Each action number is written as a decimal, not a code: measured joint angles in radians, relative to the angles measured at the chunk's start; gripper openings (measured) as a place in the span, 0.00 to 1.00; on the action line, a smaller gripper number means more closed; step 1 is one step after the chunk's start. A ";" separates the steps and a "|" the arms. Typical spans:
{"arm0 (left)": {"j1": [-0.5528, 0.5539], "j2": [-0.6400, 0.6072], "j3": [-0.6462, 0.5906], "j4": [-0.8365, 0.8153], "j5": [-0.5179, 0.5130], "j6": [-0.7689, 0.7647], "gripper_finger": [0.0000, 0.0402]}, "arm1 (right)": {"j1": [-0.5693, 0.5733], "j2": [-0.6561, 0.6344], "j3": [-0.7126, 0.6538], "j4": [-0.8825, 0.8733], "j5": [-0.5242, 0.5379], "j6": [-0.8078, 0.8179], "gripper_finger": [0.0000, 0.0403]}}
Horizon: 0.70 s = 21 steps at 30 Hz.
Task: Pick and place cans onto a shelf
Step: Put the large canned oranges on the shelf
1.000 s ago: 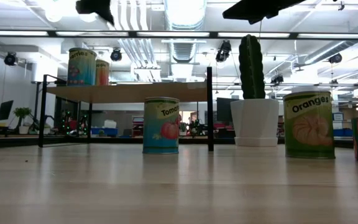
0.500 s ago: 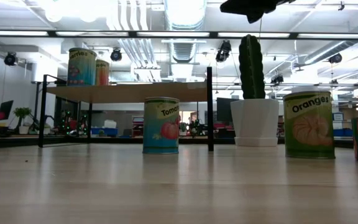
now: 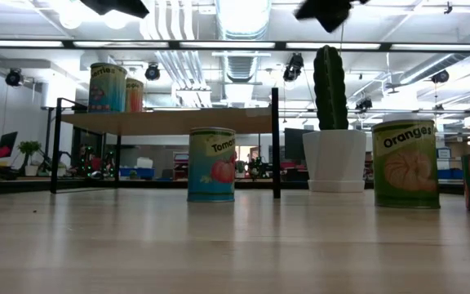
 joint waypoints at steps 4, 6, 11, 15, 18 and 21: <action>0.000 0.015 0.000 0.003 0.000 0.008 0.11 | 0.009 0.063 0.095 -0.370 0.000 0.225 0.02; 0.000 0.015 0.000 0.004 -0.001 0.009 0.11 | 0.009 0.078 0.107 -0.516 0.000 0.328 0.02; -0.001 0.004 0.003 0.004 -0.026 0.037 0.11 | 0.023 0.039 0.029 -0.610 -0.001 0.444 0.02; -0.001 -0.007 0.007 0.002 -0.028 0.054 0.11 | 0.037 -0.040 -0.073 -0.547 0.006 0.461 0.02; -0.001 -0.009 0.023 0.001 -0.029 0.072 0.11 | 0.039 -0.091 -0.141 -0.462 0.000 0.465 0.04; -0.001 -0.009 0.039 0.004 -0.029 0.094 0.11 | 0.040 -0.128 -0.177 -0.430 -0.004 0.466 0.09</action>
